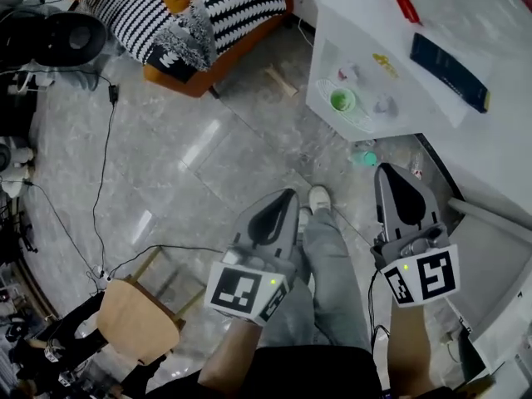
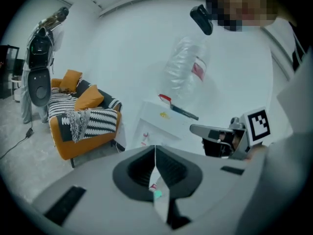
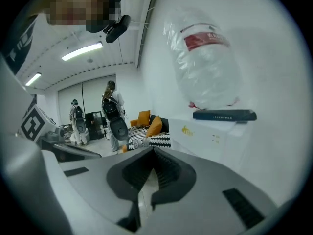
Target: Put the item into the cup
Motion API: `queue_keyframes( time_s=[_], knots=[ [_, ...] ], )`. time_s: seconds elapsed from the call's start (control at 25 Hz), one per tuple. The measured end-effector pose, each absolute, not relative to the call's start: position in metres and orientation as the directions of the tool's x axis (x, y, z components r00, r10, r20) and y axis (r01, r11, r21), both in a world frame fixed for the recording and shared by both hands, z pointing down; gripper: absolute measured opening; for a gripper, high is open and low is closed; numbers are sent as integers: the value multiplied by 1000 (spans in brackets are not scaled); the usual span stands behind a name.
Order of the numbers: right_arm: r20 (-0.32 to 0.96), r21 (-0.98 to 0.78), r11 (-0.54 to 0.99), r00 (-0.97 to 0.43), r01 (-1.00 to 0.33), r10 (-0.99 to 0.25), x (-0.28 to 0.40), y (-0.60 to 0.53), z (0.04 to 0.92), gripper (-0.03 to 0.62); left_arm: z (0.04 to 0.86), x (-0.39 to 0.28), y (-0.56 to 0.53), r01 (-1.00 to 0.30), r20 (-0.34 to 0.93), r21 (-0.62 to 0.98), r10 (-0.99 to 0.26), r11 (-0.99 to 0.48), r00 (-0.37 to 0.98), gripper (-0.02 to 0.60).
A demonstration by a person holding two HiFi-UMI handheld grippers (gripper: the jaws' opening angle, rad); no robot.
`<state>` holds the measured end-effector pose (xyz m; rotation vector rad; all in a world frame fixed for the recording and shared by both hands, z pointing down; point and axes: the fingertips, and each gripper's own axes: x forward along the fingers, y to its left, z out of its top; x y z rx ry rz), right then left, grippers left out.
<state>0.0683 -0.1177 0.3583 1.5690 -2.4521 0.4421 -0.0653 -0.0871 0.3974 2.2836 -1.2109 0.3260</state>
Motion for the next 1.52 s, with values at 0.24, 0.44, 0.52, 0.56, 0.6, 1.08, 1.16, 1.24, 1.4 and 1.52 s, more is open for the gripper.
queue_keyframes(
  time_s=[0.24, 0.44, 0.52, 0.56, 0.6, 1.08, 1.16, 1.24, 1.4, 1.52],
  knots=[
    [286, -126, 430, -448, -894, -847, 74, -83, 290, 9, 331, -62, -62, -805, 376, 319, -713, -500, 592, 14],
    [210, -153, 392, -417, -907, -884, 81, -63, 236, 9, 282, -62, -39, -813, 330, 300, -745, -499, 579, 14],
    [172, -160, 381, -405, -911, -898, 78, -56, 220, 9, 266, -62, -33, -815, 304, 279, -758, -508, 577, 14],
    [155, -163, 377, -401, -912, -903, 75, -52, 212, 9, 257, -61, -30, -813, 291, 260, -760, -522, 581, 14],
    [140, -165, 375, -398, -912, -907, 71, -46, 205, 9, 249, -59, -26, -811, 282, 239, -761, -534, 585, 13],
    [49, -104, 352, -358, -930, -932, 59, -23, 138, 11, 150, -21, -19, -806, 165, 58, -790, -590, 590, 12],
    [41, -96, 352, -357, -931, -933, 63, -21, 129, 11, 140, -16, -22, -816, 154, 59, -803, -575, 576, 14],
    [35, -93, 356, -361, -930, -932, 68, -21, 124, 10, 129, -11, -25, -828, 130, 59, -818, -557, 560, 12],
    [17, -105, 383, -387, -918, -922, 68, -24, 119, 9, 120, -7, -25, -836, 110, 49, -829, -546, 548, 12],
    [4, -86, 407, -409, -909, -912, 58, -26, 112, 9, 118, -15, -26, -846, 99, 17, -842, -532, 531, 12]
  ],
)
